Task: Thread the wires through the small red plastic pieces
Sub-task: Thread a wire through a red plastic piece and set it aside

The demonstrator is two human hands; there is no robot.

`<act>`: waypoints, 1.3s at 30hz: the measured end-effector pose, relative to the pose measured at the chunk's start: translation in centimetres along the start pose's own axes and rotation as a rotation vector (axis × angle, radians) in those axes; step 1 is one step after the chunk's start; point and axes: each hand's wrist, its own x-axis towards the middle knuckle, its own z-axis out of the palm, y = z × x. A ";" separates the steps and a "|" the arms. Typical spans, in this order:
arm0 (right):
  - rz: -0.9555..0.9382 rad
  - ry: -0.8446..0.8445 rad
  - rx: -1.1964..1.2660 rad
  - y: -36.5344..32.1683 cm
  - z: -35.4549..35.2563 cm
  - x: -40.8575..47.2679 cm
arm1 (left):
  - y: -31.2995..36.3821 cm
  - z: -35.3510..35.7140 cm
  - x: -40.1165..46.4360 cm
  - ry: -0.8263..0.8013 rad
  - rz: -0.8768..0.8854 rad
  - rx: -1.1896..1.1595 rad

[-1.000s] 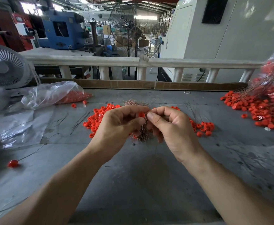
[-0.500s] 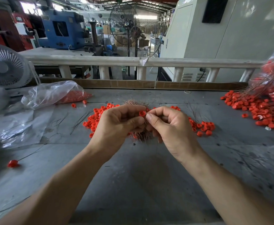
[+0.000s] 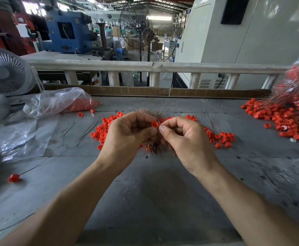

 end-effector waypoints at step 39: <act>0.092 -0.128 0.200 -0.4 -0.1 0.0 | 0.8 -0.2 0.0 -0.057 -0.146 -0.204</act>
